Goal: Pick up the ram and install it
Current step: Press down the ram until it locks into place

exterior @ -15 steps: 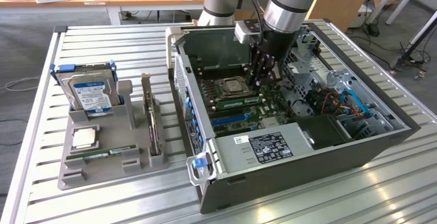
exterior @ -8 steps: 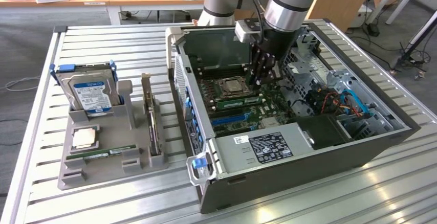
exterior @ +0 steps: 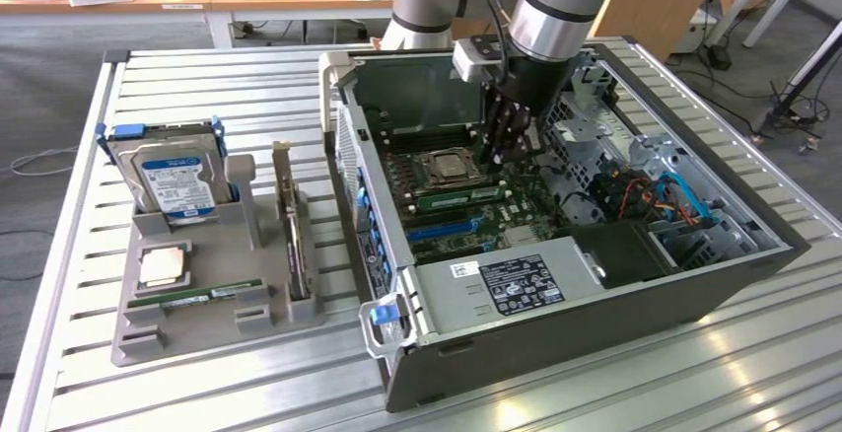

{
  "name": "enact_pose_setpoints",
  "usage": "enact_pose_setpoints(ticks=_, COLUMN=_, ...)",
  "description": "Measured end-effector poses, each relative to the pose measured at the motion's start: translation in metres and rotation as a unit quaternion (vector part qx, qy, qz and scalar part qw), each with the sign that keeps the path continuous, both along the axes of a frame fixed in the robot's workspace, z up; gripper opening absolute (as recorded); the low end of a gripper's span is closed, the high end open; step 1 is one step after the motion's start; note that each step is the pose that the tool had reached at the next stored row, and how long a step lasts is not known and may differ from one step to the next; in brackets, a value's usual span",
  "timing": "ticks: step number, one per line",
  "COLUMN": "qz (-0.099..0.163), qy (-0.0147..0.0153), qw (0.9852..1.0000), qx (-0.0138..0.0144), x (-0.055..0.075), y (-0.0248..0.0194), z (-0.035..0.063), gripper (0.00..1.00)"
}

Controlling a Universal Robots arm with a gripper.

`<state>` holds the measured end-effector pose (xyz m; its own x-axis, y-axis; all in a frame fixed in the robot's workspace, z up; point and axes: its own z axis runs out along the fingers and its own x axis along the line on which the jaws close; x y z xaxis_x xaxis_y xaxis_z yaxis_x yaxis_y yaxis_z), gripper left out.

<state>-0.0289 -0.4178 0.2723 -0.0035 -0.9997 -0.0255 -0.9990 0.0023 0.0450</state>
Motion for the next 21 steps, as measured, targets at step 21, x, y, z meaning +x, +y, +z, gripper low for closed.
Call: enact_pose_setpoints(ticks=21, qz=0.0, qy=0.0, qw=1.0, qx=0.0, x=-0.034, y=0.0, z=-0.0001, gripper=0.11)
